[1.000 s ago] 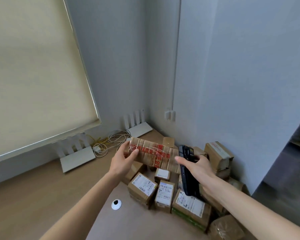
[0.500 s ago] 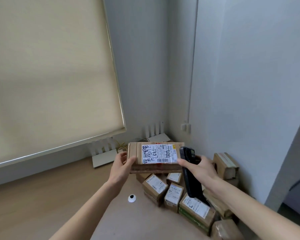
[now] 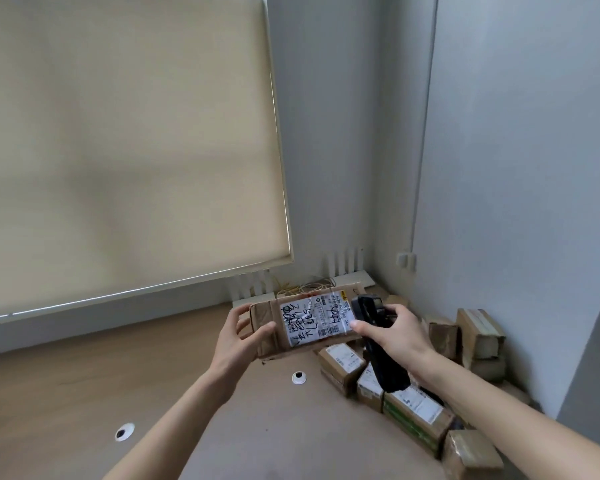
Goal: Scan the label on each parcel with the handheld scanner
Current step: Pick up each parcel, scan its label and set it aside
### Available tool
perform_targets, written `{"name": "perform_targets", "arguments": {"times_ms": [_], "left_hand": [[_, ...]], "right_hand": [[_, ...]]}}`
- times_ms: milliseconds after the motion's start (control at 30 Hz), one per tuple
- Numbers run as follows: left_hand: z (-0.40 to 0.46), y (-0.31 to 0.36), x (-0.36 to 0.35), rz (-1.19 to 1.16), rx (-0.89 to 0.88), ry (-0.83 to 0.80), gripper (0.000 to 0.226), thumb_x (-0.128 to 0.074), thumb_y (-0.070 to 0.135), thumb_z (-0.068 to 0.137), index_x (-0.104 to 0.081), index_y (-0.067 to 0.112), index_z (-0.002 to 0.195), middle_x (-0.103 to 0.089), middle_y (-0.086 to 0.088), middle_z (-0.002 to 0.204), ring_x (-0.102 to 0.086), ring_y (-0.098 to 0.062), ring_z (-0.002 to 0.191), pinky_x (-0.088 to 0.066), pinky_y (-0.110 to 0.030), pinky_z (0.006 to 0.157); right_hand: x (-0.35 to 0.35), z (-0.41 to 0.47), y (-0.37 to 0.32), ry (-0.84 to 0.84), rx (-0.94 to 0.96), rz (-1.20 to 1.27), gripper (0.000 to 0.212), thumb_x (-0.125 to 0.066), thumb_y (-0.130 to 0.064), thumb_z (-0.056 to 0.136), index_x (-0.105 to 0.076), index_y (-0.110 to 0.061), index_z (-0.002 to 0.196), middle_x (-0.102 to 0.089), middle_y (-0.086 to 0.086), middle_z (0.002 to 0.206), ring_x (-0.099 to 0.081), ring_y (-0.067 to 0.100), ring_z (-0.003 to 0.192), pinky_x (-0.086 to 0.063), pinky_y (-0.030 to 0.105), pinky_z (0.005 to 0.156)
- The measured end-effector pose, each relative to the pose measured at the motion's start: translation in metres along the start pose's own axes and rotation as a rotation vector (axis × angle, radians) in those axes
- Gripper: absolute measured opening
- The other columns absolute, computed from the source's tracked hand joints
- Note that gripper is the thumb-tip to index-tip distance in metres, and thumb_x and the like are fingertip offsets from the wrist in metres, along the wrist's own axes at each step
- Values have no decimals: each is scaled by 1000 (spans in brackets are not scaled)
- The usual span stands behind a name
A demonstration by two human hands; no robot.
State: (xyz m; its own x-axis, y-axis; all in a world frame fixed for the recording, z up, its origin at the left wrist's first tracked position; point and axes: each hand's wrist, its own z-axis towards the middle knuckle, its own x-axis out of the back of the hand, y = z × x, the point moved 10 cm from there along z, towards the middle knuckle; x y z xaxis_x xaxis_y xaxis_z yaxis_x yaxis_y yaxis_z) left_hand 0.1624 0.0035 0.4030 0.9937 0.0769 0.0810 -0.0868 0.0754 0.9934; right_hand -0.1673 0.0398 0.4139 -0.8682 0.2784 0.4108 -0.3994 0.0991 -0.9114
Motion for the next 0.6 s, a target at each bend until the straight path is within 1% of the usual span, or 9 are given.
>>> {"name": "perform_targets", "arguments": {"times_ms": [67, 133, 200, 233, 300, 400, 500, 567, 600], "left_hand": [[-10, 4, 18, 2, 14, 6, 53, -89, 33, 73, -56, 40, 114, -63, -2, 122, -66, -17, 108, -62, -34, 71], [-22, 8, 36, 44, 22, -7, 65, -90, 36, 66, -55, 34, 120, -61, -7, 119, -66, -21, 105, -62, -35, 75], [-35, 9, 55, 80, 30, -43, 69, -92, 32, 66, -56, 35, 125, -61, -10, 116, -68, -23, 102, -63, -37, 78], [-43, 9, 64, 94, 33, -72, 68, -93, 32, 65, -59, 38, 123, -62, -11, 115, -69, -25, 101, -63, -39, 80], [-58, 9, 83, 126, 30, -126, 60, -93, 40, 59, -66, 40, 113, -65, -12, 114, -71, -26, 101, -63, -43, 80], [-82, 7, 118, 173, 35, -136, 54, -89, 57, 57, -66, 41, 104, -68, -7, 109, -71, -21, 100, -63, -42, 81], [-106, 3, 153, 234, 38, -135, 57, -83, 66, 61, -65, 49, 113, -71, -7, 104, -71, -17, 98, -60, -38, 89], [-122, 3, 173, 239, 32, -139, 60, -80, 66, 64, -64, 53, 120, -73, -5, 102, -71, -14, 99, -59, -35, 91], [-130, 3, 181, 216, 36, -149, 62, -80, 65, 64, -63, 53, 122, -75, -3, 104, -72, -13, 100, -59, -33, 90]], "right_hand": [[-11, -8, -13, -25, 8, -5, 78, -92, -57, 65, -54, -26, 125, -67, -4, 110, -68, 19, 98, -58, 41, 90], [-22, -16, -28, -43, 22, -24, 80, -92, -60, 64, -54, -26, 126, -66, -4, 112, -67, 19, 101, -57, 43, 94], [-36, -26, -44, -60, 51, -38, 82, -92, -58, 64, -55, -23, 128, -67, -3, 114, -67, 20, 104, -57, 44, 96], [-44, -30, -51, -70, 65, -46, 84, -93, -58, 64, -56, -21, 130, -68, -2, 117, -67, 21, 106, -56, 44, 98], [-61, -41, -66, -98, 83, -70, 89, -93, -59, 64, -55, -19, 135, -67, 1, 123, -66, 23, 111, -55, 46, 100], [-90, -61, -88, -137, 118, -122, 94, -92, -62, 63, -54, -20, 138, -66, 1, 128, -64, 22, 114, -54, 42, 99], [-118, -84, -106, -173, 137, -120, 96, -92, -62, 62, -53, -20, 139, -65, -1, 124, -62, 20, 110, -52, 35, 90], [-138, -100, -116, -202, 151, -127, 97, -92, -63, 61, -53, -20, 139, -64, -4, 119, -63, 19, 109, -53, 36, 90], [-147, -108, -121, -214, 160, -145, 96, -92, -63, 61, -53, -21, 137, -64, -4, 118, -64, 19, 108, -53, 36, 91]]}}
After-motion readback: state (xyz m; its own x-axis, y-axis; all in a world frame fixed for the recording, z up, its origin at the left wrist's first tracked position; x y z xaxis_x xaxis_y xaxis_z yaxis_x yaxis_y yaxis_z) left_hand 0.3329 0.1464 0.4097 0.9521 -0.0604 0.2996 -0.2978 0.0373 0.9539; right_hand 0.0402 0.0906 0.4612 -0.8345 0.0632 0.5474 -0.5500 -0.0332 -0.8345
